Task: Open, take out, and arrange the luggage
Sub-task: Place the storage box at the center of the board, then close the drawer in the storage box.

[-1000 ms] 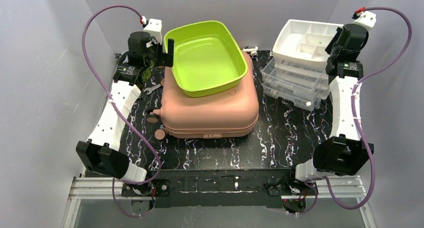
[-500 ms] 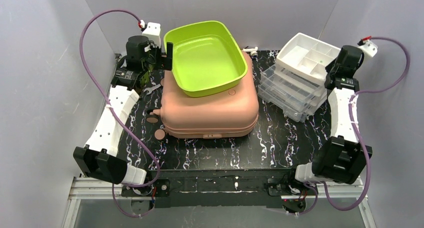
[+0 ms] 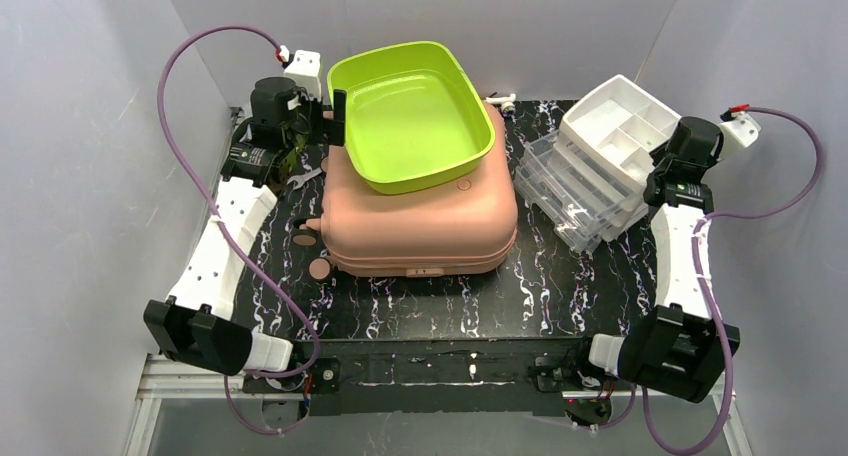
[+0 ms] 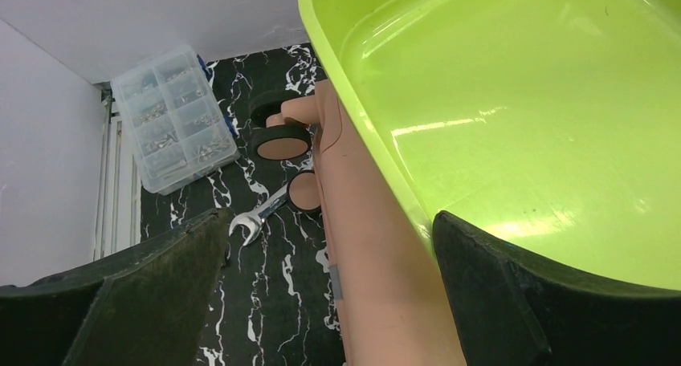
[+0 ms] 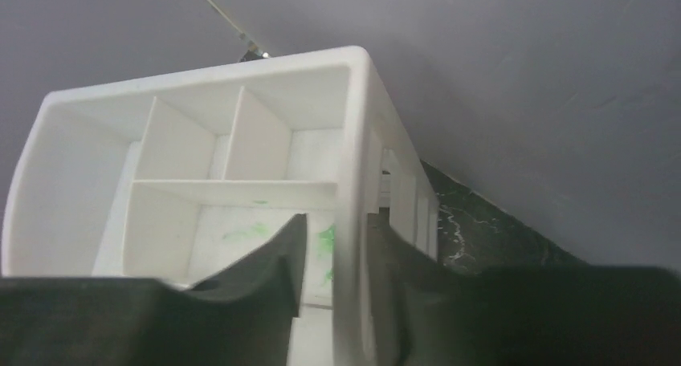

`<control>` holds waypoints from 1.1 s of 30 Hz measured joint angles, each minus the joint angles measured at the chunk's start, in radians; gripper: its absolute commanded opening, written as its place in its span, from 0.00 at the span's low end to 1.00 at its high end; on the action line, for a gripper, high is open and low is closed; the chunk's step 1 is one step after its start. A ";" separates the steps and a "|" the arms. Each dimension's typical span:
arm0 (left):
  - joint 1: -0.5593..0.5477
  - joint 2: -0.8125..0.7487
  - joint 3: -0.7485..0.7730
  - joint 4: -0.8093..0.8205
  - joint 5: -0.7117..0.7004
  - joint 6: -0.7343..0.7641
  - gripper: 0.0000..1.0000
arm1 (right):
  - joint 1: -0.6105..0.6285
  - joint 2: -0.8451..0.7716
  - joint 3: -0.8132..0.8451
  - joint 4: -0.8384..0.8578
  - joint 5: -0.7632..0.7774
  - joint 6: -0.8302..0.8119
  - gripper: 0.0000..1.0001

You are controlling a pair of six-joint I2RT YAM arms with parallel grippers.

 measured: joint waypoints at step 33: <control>0.001 -0.195 0.033 -0.286 0.066 0.104 0.98 | 0.615 -0.092 0.027 -0.405 -0.756 -0.776 0.22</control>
